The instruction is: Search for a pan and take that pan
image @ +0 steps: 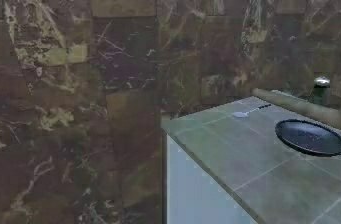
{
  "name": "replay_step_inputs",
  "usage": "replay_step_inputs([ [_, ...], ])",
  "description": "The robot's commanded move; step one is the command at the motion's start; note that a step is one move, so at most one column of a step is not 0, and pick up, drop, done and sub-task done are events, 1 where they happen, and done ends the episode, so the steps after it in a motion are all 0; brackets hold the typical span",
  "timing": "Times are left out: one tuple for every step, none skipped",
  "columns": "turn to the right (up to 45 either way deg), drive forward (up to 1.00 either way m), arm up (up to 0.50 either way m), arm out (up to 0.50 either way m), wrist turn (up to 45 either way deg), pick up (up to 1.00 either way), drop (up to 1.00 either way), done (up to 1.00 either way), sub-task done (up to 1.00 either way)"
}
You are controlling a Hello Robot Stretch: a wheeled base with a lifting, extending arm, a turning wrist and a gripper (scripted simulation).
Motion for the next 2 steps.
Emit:
replay_step_inputs([
  [-45.0,0.00,0.00,0.00,0.0,0.00,0.00,0.00,0.00],
  [-45.0,0.00,0.00,0.00,0.0,0.00,0.00,0.00,0.00],
])
